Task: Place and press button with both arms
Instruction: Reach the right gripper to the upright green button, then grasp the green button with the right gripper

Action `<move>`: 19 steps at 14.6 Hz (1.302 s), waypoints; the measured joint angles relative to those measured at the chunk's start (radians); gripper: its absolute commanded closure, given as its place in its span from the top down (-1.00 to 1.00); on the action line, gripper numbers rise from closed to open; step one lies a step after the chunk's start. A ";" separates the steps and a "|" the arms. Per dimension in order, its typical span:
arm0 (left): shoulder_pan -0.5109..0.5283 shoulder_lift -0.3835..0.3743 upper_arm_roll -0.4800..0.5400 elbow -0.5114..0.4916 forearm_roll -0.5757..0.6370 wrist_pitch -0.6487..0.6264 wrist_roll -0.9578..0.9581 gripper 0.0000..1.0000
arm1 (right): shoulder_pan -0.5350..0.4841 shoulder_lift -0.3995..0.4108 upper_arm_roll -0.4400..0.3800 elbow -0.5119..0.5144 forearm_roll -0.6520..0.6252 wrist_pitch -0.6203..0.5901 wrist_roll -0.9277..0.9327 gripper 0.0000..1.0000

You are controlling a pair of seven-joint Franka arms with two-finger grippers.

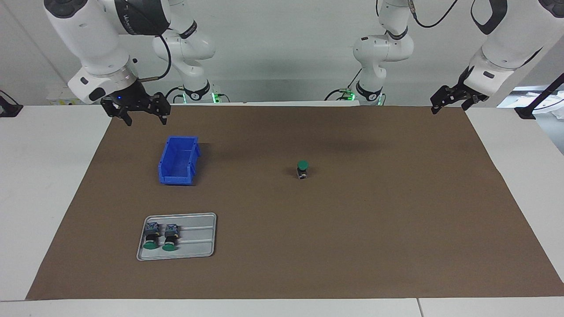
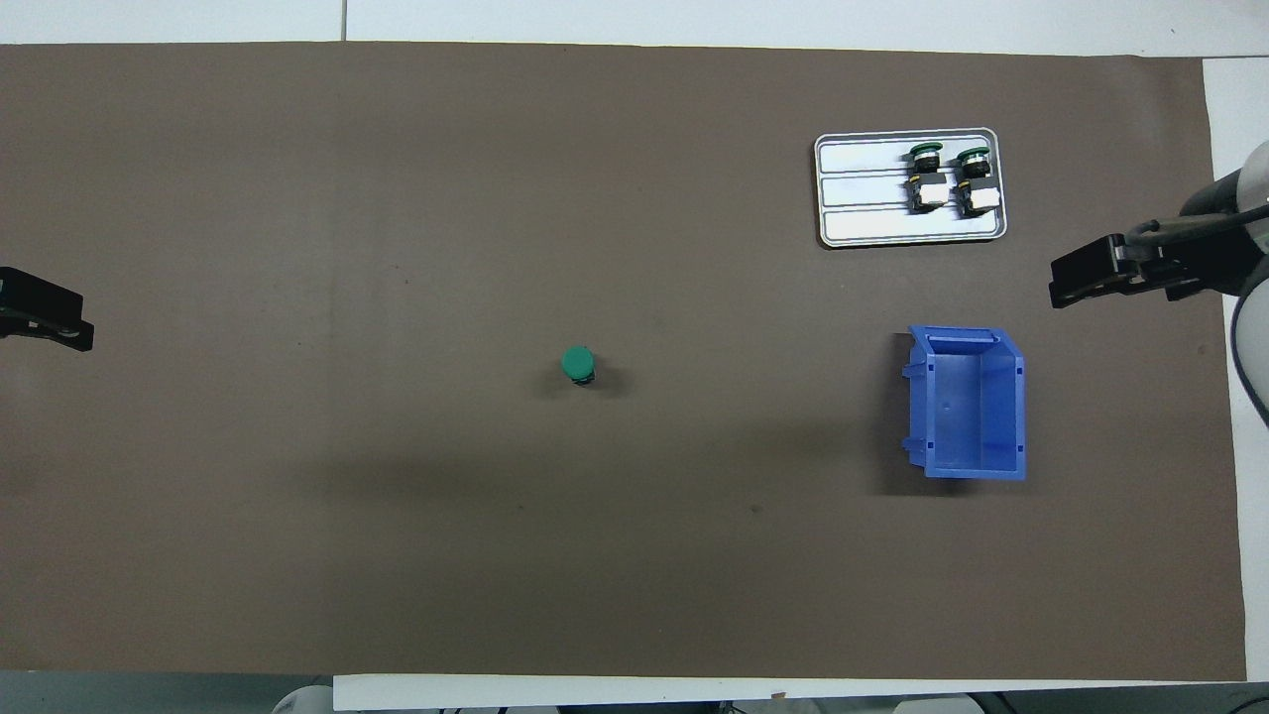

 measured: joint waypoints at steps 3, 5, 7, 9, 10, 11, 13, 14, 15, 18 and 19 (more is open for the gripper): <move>0.000 0.000 0.000 -0.002 0.001 0.000 -0.004 1.00 | 0.139 0.012 0.008 -0.008 0.058 0.092 0.107 1.00; 0.000 -0.001 0.000 -0.002 0.001 0.000 -0.004 1.00 | 0.271 0.064 0.012 0.012 0.057 0.133 0.265 1.00; 0.000 -0.001 0.000 -0.002 0.001 0.000 -0.004 1.00 | 0.381 0.165 0.015 0.072 0.055 0.177 0.403 1.00; 0.000 -0.002 0.001 -0.002 0.001 0.000 -0.004 1.00 | 0.474 0.292 0.015 0.148 0.037 0.245 0.521 1.00; 0.001 -0.002 0.001 -0.002 0.001 0.000 -0.004 1.00 | 0.509 0.352 0.015 0.177 0.016 0.283 0.559 1.00; 0.003 -0.002 0.002 -0.002 0.002 0.000 -0.005 1.00 | 0.535 0.402 0.014 0.196 0.003 0.321 0.578 1.00; 0.016 -0.002 0.003 -0.002 0.003 0.000 -0.005 1.00 | 0.578 0.473 0.014 0.214 -0.007 0.401 0.593 1.00; 0.022 -0.002 0.003 -0.002 0.003 0.000 -0.005 1.00 | 0.598 0.492 0.014 0.213 -0.013 0.431 0.598 1.00; 0.025 -0.002 0.003 -0.002 0.004 0.000 -0.005 1.00 | 0.614 0.506 0.014 0.208 -0.024 0.459 0.605 1.00; 0.025 -0.002 0.002 -0.002 0.005 0.000 -0.005 1.00 | 0.641 0.521 0.013 0.136 -0.079 0.567 0.609 1.00; 0.025 -0.002 0.001 -0.002 0.005 0.000 -0.005 1.00 | 0.647 0.524 0.013 0.106 -0.108 0.594 0.609 1.00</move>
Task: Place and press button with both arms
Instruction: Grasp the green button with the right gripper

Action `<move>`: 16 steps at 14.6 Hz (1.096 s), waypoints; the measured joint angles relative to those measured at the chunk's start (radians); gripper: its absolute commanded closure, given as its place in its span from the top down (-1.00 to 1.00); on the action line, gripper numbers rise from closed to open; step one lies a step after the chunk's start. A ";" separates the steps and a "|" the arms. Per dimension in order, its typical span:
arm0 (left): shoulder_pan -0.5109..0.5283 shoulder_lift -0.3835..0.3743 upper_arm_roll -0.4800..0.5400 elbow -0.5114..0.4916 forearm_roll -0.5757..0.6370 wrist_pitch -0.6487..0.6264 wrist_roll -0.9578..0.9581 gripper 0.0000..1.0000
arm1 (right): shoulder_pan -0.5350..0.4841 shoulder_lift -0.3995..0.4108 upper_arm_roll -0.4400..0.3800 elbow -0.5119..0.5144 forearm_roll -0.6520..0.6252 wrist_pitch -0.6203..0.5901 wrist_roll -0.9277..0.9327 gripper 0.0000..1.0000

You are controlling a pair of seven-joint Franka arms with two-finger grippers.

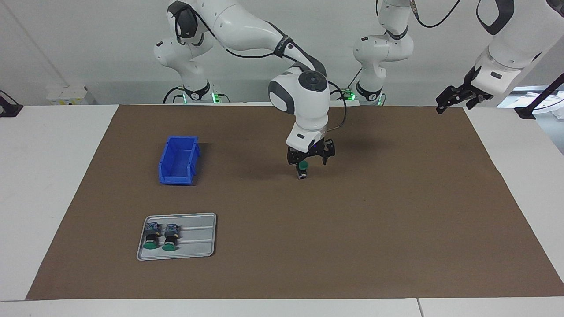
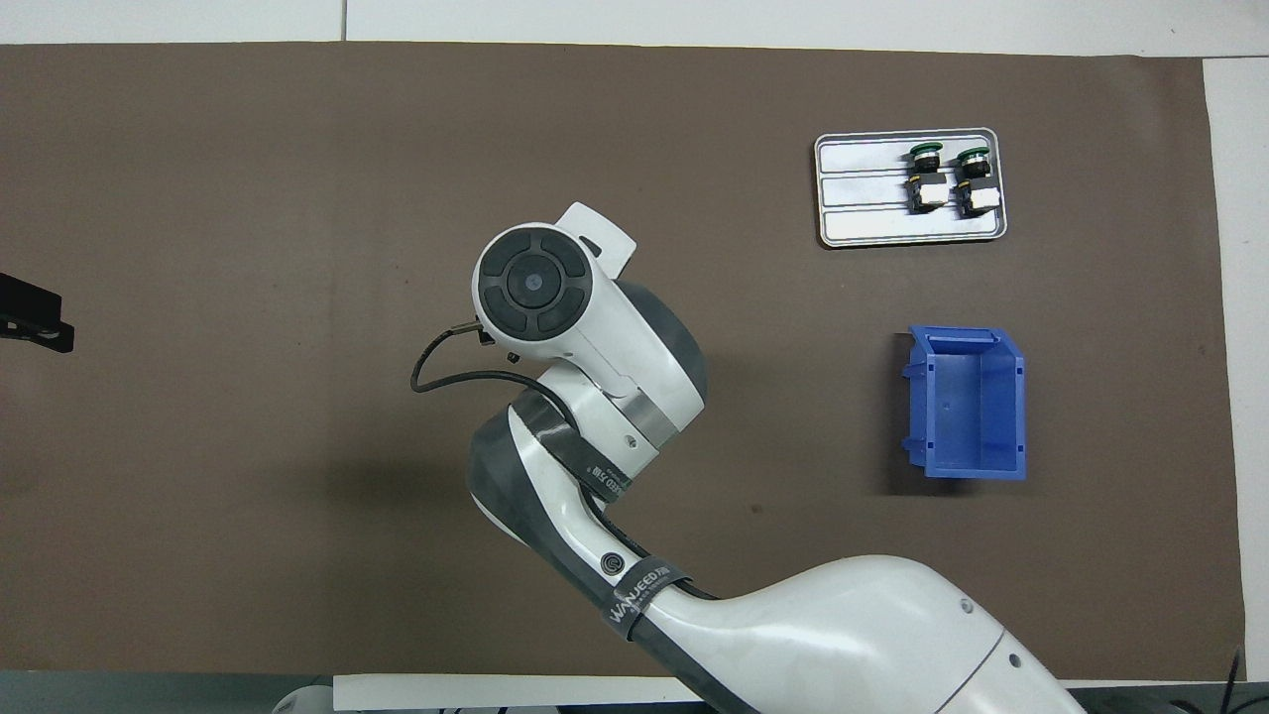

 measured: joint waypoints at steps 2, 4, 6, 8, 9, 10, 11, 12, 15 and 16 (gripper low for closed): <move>0.000 0.000 -0.001 0.000 0.000 0.000 0.000 1.00 | 0.005 0.003 0.000 -0.036 -0.025 0.021 0.000 1.00; 0.000 0.000 -0.002 0.000 0.000 0.000 0.000 1.00 | 0.005 0.003 0.000 -0.060 -0.026 0.047 0.000 1.00; 0.000 0.000 -0.002 0.000 0.000 0.000 0.000 1.00 | 0.005 0.002 0.000 -0.099 -0.026 0.092 0.009 1.00; 0.000 0.000 -0.002 0.000 0.001 0.000 0.000 1.00 | 0.005 0.002 0.001 -0.139 -0.026 0.122 0.026 0.97; 0.000 0.000 -0.001 0.000 0.001 0.000 0.000 1.00 | 0.005 0.001 0.001 -0.150 -0.026 0.129 0.028 0.84; 0.000 0.000 -0.001 0.000 0.001 0.000 -0.001 1.00 | 0.005 0.000 0.001 -0.156 -0.025 0.130 0.030 0.69; 0.000 0.000 -0.001 0.000 0.001 0.000 -0.001 1.00 | 0.005 -0.002 0.001 -0.160 -0.024 0.130 0.030 0.53; 0.000 0.000 -0.001 0.000 0.002 0.000 -0.001 1.00 | 0.005 -0.004 0.001 -0.161 -0.021 0.130 0.031 0.39; 0.000 0.000 -0.001 0.000 0.002 0.000 -0.001 1.00 | 0.005 -0.009 0.002 -0.166 0.018 0.130 0.036 -0.08; 0.000 0.000 -0.001 0.000 0.002 0.000 -0.001 1.00 | 0.005 -0.011 0.002 -0.168 0.029 0.130 0.036 -0.35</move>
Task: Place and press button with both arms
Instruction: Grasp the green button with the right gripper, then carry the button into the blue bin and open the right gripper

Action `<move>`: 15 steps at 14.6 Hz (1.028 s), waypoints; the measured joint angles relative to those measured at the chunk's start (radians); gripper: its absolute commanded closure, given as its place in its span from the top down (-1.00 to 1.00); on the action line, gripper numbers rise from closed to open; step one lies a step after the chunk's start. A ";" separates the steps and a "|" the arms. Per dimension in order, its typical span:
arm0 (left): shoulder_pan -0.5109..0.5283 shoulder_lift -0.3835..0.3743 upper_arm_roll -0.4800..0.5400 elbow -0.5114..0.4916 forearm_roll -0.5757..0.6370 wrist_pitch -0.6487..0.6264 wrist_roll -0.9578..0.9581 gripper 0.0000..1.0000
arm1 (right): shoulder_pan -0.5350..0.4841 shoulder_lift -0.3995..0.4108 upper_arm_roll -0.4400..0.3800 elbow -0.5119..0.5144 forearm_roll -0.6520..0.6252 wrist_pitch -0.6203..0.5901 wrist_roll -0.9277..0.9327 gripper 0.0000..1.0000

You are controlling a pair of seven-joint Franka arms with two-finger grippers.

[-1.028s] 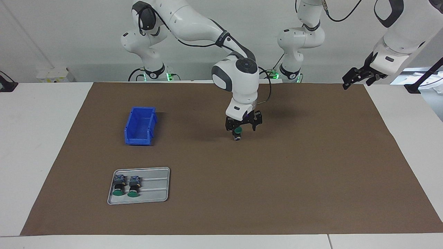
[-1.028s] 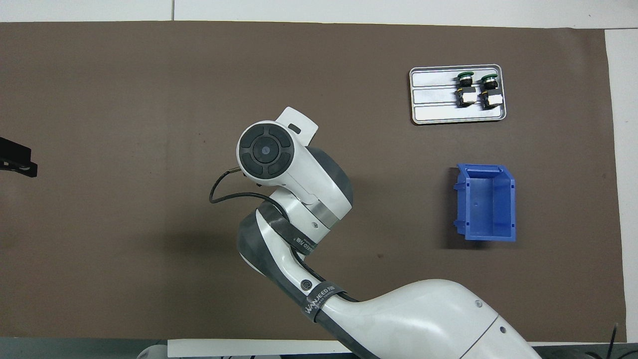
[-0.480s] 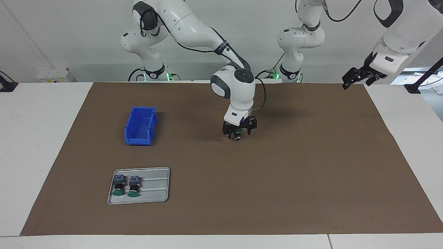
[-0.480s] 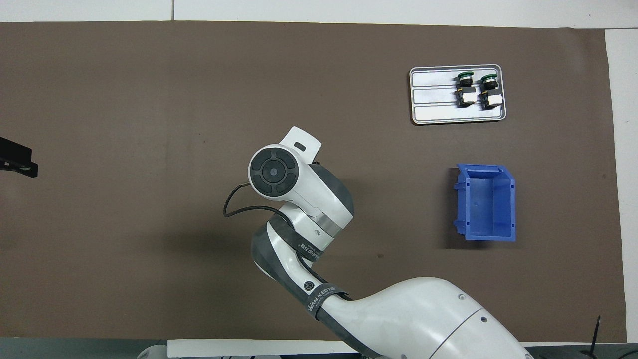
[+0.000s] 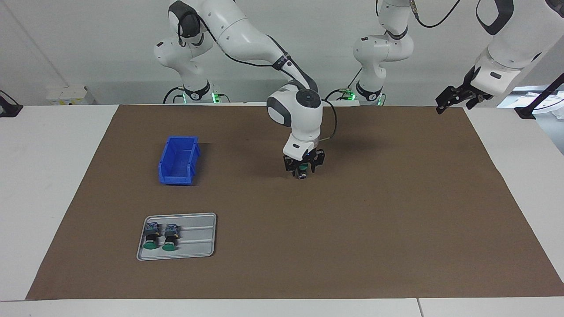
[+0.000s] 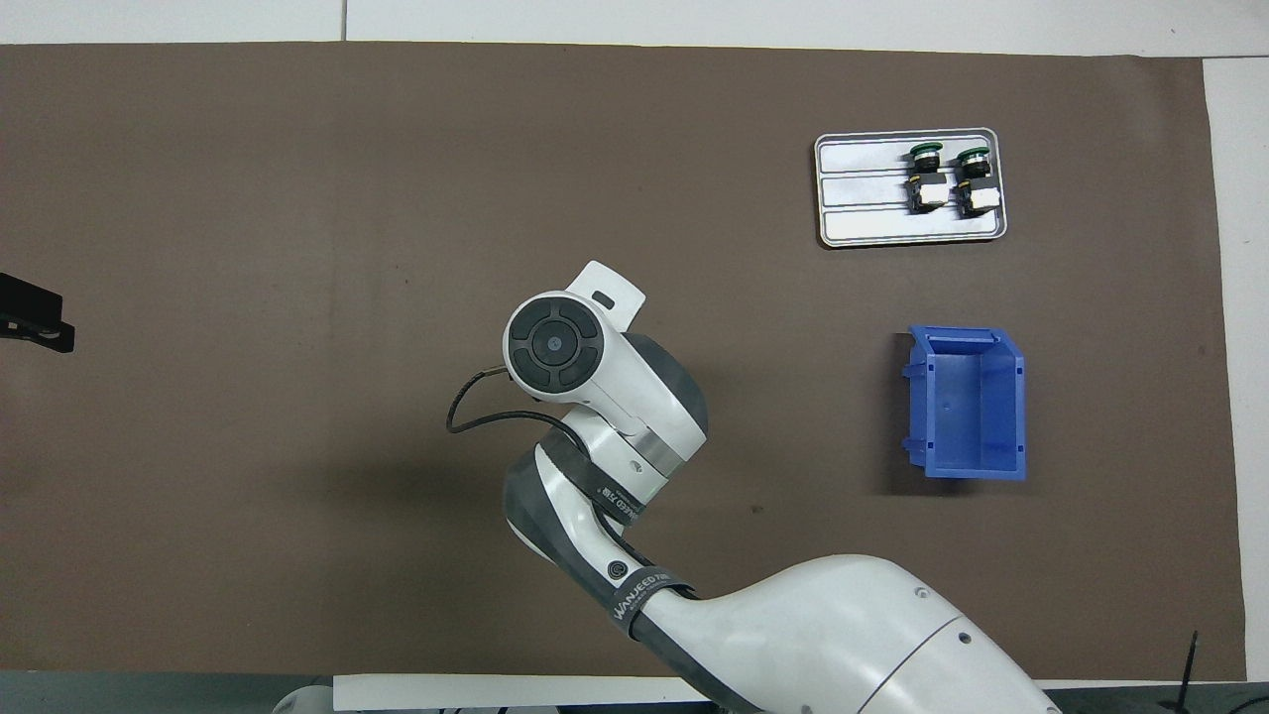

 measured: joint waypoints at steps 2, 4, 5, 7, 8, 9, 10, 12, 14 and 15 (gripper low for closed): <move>0.000 0.000 0.000 0.000 0.000 0.000 -0.001 1.00 | 0.000 -0.003 0.000 -0.001 0.006 -0.019 0.000 -0.98; 0.000 0.000 0.000 0.000 0.000 0.000 -0.001 1.00 | -0.002 -0.008 -0.001 0.016 0.006 -0.076 0.000 -1.00; 0.000 0.000 0.000 0.000 0.000 0.000 -0.001 1.00 | -0.005 -0.013 -0.002 0.039 0.006 -0.122 0.000 -1.00; 0.000 0.000 0.000 0.000 0.001 0.000 -0.001 1.00 | -0.024 -0.024 -0.006 0.107 0.006 -0.209 -0.010 -1.00; 0.000 0.000 0.000 0.000 0.001 0.000 -0.001 1.00 | -0.048 -0.037 -0.009 0.128 0.006 -0.233 -0.033 -0.99; 0.000 0.000 0.000 0.000 0.001 0.000 -0.001 1.00 | -0.083 -0.059 -0.010 0.136 0.006 -0.253 -0.073 -0.99; 0.000 0.000 0.000 0.000 0.001 0.000 -0.001 1.00 | -0.125 -0.091 -0.011 0.130 0.006 -0.278 -0.125 -0.99; 0.000 0.000 0.000 0.000 0.001 0.000 -0.002 1.00 | -0.226 -0.183 -0.012 0.079 0.006 -0.324 -0.251 -0.99; 0.000 0.000 0.000 0.000 0.001 0.000 -0.002 1.00 | -0.343 -0.309 -0.014 -0.043 0.027 -0.338 -0.396 -0.99; 0.000 0.000 0.000 0.000 0.001 0.000 -0.002 1.00 | -0.408 -0.373 -0.014 -0.118 0.053 -0.336 -0.467 -0.99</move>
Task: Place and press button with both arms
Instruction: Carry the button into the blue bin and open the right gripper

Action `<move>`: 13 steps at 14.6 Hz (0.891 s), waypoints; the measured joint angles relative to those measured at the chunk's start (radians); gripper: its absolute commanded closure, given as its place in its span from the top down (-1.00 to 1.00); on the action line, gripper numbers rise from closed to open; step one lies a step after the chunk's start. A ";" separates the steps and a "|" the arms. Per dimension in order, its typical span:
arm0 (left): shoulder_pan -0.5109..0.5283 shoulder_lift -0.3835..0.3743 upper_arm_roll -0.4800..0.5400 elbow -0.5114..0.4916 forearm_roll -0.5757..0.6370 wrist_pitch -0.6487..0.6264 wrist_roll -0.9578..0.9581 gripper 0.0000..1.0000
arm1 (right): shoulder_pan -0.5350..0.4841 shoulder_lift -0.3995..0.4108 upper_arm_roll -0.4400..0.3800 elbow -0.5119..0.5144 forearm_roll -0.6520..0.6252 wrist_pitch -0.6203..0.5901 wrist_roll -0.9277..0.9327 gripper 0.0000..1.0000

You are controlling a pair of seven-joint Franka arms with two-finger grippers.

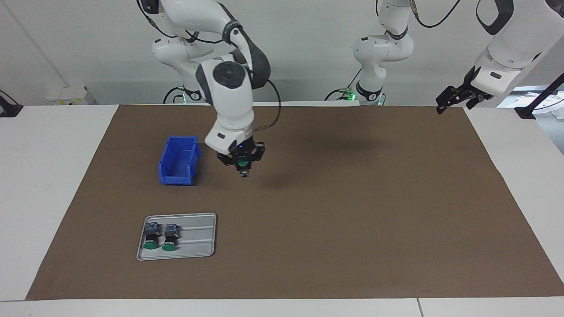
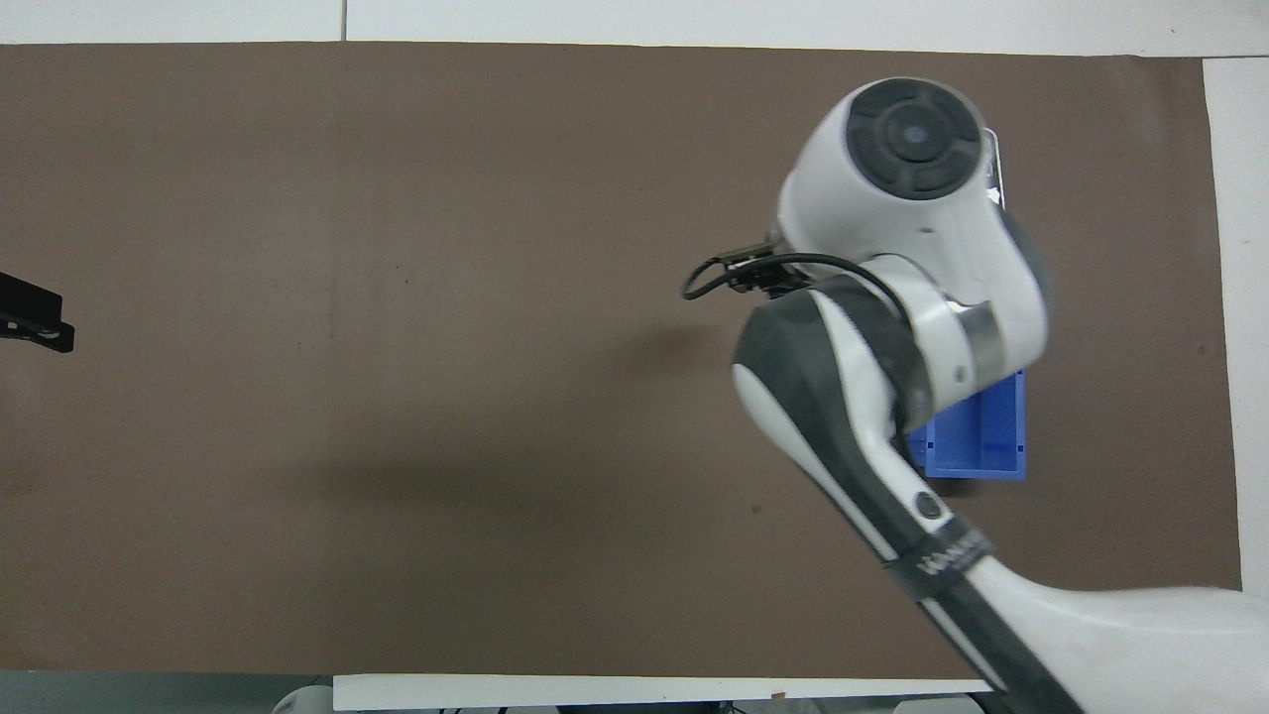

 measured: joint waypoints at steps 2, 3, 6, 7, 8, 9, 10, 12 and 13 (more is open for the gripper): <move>0.000 0.000 0.000 0.000 0.000 0.000 0.000 1.00 | -0.130 -0.116 -0.002 -0.142 0.042 0.014 -0.135 -0.99; 0.000 0.000 0.000 0.000 0.000 0.000 0.000 1.00 | -0.182 -0.165 -0.003 -0.205 0.052 0.021 -0.175 -0.99; 0.000 0.000 0.000 0.000 0.000 0.000 0.000 1.00 | -0.258 -0.244 -0.004 -0.354 0.055 0.083 -0.203 -0.99; 0.000 0.000 0.000 0.000 0.000 0.000 0.000 1.00 | -0.265 -0.249 -0.004 -0.395 0.055 0.119 -0.209 -0.99; 0.000 0.000 0.000 0.000 0.000 0.000 0.000 1.00 | -0.274 -0.248 -0.004 -0.429 0.055 0.153 -0.222 -0.99; 0.000 0.000 0.000 0.000 0.000 0.000 0.000 1.00 | -0.283 -0.245 -0.004 -0.458 0.055 0.180 -0.243 -0.99; 0.000 0.000 0.000 0.000 0.000 0.000 0.000 1.00 | -0.292 -0.240 -0.004 -0.478 0.055 0.195 -0.265 -0.99; 0.000 0.000 0.000 0.000 0.000 0.000 -0.001 1.00 | -0.311 -0.228 -0.004 -0.499 0.055 0.213 -0.296 -0.99; 0.000 0.000 0.000 0.000 0.000 0.000 -0.001 1.00 | -0.317 -0.222 -0.004 -0.503 0.055 0.216 -0.304 -0.99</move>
